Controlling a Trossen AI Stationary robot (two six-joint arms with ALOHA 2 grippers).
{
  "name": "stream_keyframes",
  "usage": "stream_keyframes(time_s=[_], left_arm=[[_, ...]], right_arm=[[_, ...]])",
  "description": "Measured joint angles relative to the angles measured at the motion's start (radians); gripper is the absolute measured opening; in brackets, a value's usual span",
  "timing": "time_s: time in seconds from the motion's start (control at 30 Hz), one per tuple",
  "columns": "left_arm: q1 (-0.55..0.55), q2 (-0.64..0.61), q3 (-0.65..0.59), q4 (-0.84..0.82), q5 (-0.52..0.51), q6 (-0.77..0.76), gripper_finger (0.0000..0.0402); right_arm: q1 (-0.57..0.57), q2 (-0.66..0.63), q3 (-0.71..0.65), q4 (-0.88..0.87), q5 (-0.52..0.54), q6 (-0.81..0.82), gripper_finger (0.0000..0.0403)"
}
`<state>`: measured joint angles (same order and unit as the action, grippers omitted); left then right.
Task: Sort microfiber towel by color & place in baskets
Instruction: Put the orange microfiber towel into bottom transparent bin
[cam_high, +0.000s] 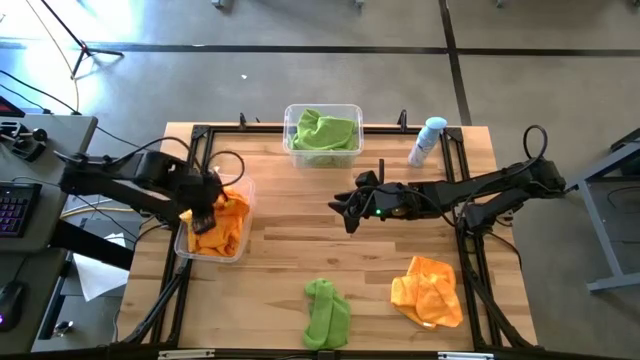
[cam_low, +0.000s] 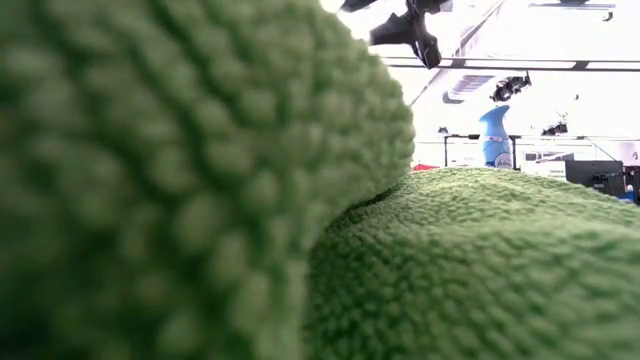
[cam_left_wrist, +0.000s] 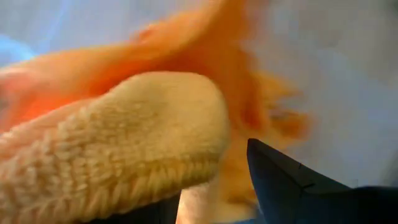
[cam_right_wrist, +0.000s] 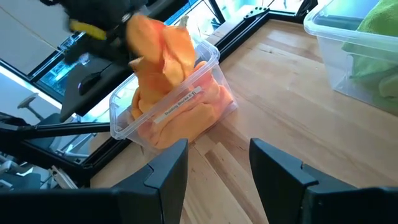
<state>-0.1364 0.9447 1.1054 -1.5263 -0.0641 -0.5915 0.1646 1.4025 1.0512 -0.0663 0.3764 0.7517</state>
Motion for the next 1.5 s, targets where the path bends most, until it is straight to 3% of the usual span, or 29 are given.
stream_keyframes(time_s=[0.1,0.13,0.23,0.27,0.33,0.37,0.47,0.5,0.6,0.63,0.73,0.77,0.87,0.9,0.93,1.0,1.03,1.2,1.33,1.5], left_arm=[[-0.003,-0.007,0.001,0.037,0.187,0.113,0.0159],[-0.002,-0.004,0.000,0.012,0.170,0.114,0.0159],[0.000,-0.004,-0.003,-0.052,-0.013,-0.016,0.0158],[0.000,-0.010,-0.009,-0.029,0.024,-0.016,0.0158],[-0.004,-0.021,-0.011,0.012,0.191,0.062,0.0158],[-0.006,-0.019,-0.011,0.008,0.217,0.087,0.0158],[0.000,-0.018,-0.015,-0.052,0.025,-0.020,0.0158],[0.002,-0.020,-0.020,-0.034,0.012,-0.060,0.0158],[-0.006,-0.026,-0.027,0.025,0.232,0.061,0.0158],[-0.006,-0.019,-0.026,0.002,0.235,0.080,0.0158],[0.000,-0.006,-0.038,-0.039,0.008,-0.063,0.0158],[0.002,-0.013,-0.049,0.001,0.020,-0.092,0.0158],[0.000,-0.010,-0.051,0.083,0.290,0.045,0.0158],[-0.006,-0.002,-0.051,0.057,0.318,0.071,0.0158],[-0.012,0.004,-0.051,0.003,0.282,0.060,0.0158],[-0.012,0.014,-0.059,-0.062,0.073,-0.031,0.0158],[-0.009,0.008,-0.063,-0.038,0.015,-0.067,0.0158],[-0.011,-0.027,-0.070,0.084,0.189,0.068,0.0158],[-0.018,-0.035,-0.071,0.062,0.139,0.119,0.0158],[-0.018,-0.061,-0.071,0.066,0.104,0.170,0.0158]], right_arm=[[0.000,0.000,0.000,-0.001,0.008,0.002,0.0165],[0.000,0.000,0.000,-0.002,0.008,0.002,0.0165],[0.000,0.000,0.000,-0.004,0.008,0.001,0.0165],[0.000,0.000,0.000,-0.004,0.008,0.001,0.0165],[0.000,0.000,0.000,-0.005,0.008,0.000,0.0165],[0.000,0.000,0.000,-0.008,0.008,0.000,0.0165],[0.000,0.000,0.000,-0.019,0.008,0.000,0.0165],[0.000,0.000,0.000,-0.021,0.008,0.000,0.0165],[0.000,0.000,0.000,-0.023,0.008,0.000,0.0165],[0.000,0.000,0.000,-0.023,0.008,0.000,0.0165],[0.000,0.000,0.000,-0.026,0.008,0.000,0.0165],[0.000,0.000,0.000,-0.029,0.008,0.000,0.0165],[0.000,0.000,0.000,-0.030,0.008,0.000,0.0165],[0.000,0.000,0.000,-0.030,0.008,0.000,0.0165],[0.000,0.000,0.000,-0.031,0.008,0.000,0.0165],[0.000,0.000,0.000,-0.032,0.008,0.000,0.0165],[0.000,0.000,0.000,-0.034,0.008,0.000,0.0165],[0.000,0.000,0.000,-0.011,0.013,-0.005,0.0165],[0.000,0.030,0.001,0.058,0.013,-0.063,0.0165],[0.001,0.153,0.001,0.266,-0.014,-0.200,0.0165]])
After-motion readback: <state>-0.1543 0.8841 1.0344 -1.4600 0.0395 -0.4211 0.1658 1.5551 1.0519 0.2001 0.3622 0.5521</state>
